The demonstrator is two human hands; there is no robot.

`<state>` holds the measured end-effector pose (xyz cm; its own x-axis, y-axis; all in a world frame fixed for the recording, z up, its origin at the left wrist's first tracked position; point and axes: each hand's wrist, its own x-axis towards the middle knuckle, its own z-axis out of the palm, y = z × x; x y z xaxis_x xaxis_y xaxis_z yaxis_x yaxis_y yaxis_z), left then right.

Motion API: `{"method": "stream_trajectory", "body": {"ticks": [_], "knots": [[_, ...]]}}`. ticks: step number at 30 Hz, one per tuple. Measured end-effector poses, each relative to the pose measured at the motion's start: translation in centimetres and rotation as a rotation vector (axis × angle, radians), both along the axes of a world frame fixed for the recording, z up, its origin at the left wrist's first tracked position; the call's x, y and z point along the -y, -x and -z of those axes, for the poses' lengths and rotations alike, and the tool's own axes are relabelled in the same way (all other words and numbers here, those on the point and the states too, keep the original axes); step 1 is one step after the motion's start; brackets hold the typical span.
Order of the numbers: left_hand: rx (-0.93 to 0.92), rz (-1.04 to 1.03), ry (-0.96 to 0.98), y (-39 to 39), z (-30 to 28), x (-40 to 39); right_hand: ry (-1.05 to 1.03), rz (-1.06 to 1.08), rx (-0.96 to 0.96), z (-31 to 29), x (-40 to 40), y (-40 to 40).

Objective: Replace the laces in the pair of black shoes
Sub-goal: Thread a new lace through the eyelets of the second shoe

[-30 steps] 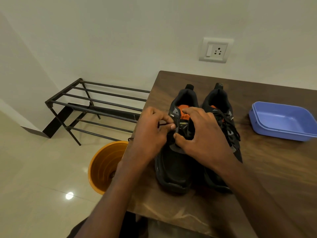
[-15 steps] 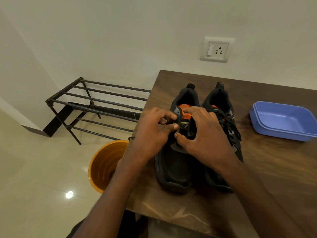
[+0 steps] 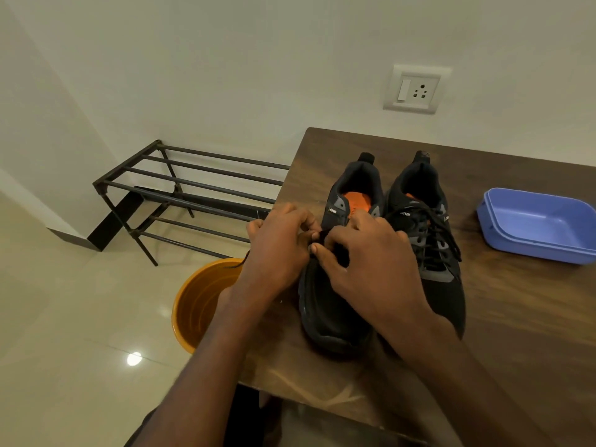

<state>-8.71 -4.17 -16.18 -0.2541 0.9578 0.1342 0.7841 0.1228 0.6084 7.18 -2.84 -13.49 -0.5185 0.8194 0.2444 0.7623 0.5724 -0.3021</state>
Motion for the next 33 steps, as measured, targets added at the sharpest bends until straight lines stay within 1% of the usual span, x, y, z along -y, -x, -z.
{"method": "stream_trajectory", "body": {"ticks": [2, 4, 10, 13, 15, 16, 17, 18, 19, 21, 22, 24, 25, 26, 28, 30, 33], "knots": [[0.036, -0.021, 0.012, -0.2, 0.0, 0.1, 0.018, 0.029, -0.048, -0.3, -0.1, -0.2], [0.072, -0.034, 0.011, -0.3, 0.0, 0.1, 0.138, 0.057, -0.179, -0.5, -0.2, -0.5], [0.054, -0.078, -0.013, -0.6, -0.1, 0.3, 0.797, 0.199, -0.796, -3.1, -0.8, -2.6], [0.013, -0.096, -0.005, -0.6, -0.2, 0.3, 1.066, 0.155, -1.183, -4.2, -1.6, -4.8], [-0.013, -0.110, -0.009, -0.7, -0.4, 0.4, 1.179, 0.094, -1.436, -4.9, -2.3, -6.3], [-0.028, -0.122, -0.017, -0.8, -0.4, 0.4, 1.194, 0.068, -1.533, -5.2, -2.6, -7.0], [-0.028, -0.134, -0.038, -0.8, -0.3, 0.4, 1.174, 0.045, -1.580, -5.4, -2.9, -7.5], [0.002, -0.127, -0.094, -0.8, -0.4, 0.4, 1.111, 0.037, -1.565, -5.4, -3.3, -7.9], [0.067, -0.095, -0.197, -0.9, -0.5, 0.5, 1.017, 0.040, -1.493, -5.6, -3.4, -8.3], [0.251, 0.023, -0.429, -1.7, -1.6, 0.7, 0.822, 0.041, -1.244, -5.8, -3.1, -8.5], [0.347, 0.098, -0.481, -2.4, -2.4, 0.9, 0.758, 0.021, -1.107, -6.0, -2.8, -8.3], [0.519, 0.250, -0.459, -4.2, -3.8, 1.1, 0.706, -0.053, -0.873, -6.1, -2.1, -7.7], [0.559, 0.317, -0.418, -4.8, -4.1, 1.1, 0.698, -0.085, -0.799, -6.0, -1.7, -7.4], [0.544, 0.362, -0.375, -5.3, -4.0, 1.2, 0.683, -0.094, -0.764, -5.8, -1.6, -7.3], [0.403, 0.320, -0.342, -4.9, -3.4, 1.0, 0.624, -0.035, -0.774, -5.4, -2.1, -7.4], [0.238, 0.166, -0.316, -3.4, -2.8, 0.9, 0.562, 0.097, -0.845, -4.9, -3.1, -8.2], [-0.063, -0.041, -0.159, -1.6, -2.6, 1.3, 0.480, 0.227, -0.974, -4.6, -4.3, -9.5]]}}
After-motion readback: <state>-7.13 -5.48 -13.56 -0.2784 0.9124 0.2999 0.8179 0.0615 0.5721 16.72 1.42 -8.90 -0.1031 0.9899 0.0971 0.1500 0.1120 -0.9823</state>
